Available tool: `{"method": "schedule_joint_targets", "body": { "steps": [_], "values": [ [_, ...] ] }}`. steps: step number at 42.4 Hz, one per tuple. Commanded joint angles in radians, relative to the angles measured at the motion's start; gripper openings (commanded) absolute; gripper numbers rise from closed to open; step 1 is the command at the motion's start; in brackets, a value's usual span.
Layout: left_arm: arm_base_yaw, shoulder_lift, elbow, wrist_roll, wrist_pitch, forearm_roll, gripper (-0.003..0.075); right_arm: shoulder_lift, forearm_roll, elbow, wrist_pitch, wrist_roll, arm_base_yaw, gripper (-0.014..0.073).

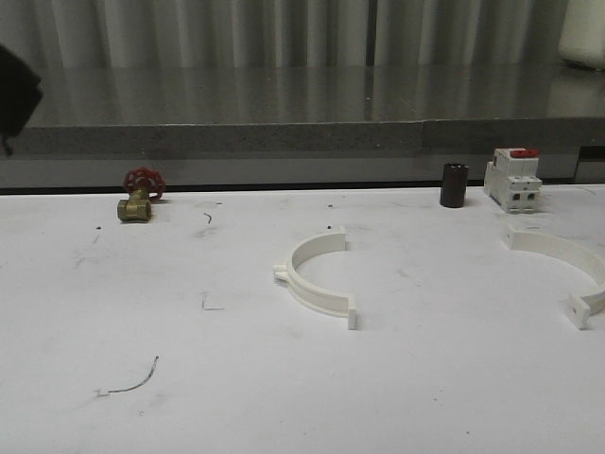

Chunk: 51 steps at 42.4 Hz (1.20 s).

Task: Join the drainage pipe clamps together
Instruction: 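Open the left gripper and withdraw it upward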

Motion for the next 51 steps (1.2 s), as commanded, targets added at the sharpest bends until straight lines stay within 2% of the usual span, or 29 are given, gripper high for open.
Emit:
{"method": "schedule_joint_targets", "body": {
  "steps": [1,16,19,24,30,43,51],
  "values": [
    [0.004,-0.048,0.018,0.000,-0.095,-0.030,0.0345,0.003,-0.011,-0.033,-0.058,-0.003,-0.003,0.0489],
    [0.004,-0.065,0.033,0.000,-0.135,0.022,0.0345,0.021,-0.010,-0.033,-0.046,-0.003,-0.003,0.0489],
    [0.004,-0.065,0.033,0.000,-0.137,0.024,0.0345,0.052,-0.010,-0.063,0.002,-0.003,-0.003,0.0489],
    [0.004,-0.065,0.033,0.000,-0.134,0.024,0.0345,0.162,-0.019,-0.155,0.137,-0.003,-0.003,0.0489],
    [0.004,-0.063,0.033,0.000,-0.134,0.024,0.0345,0.315,-0.029,-0.257,0.219,-0.003,-0.003,0.0489],
    [0.004,-0.063,0.033,0.000,-0.134,0.024,0.0345,0.646,-0.009,-0.445,0.294,-0.007,-0.059,0.0489],
    [0.004,-0.063,0.033,0.000,-0.134,0.024,0.0345,0.804,0.031,-0.529,0.272,-0.056,-0.066,0.0489]
  ]
}}
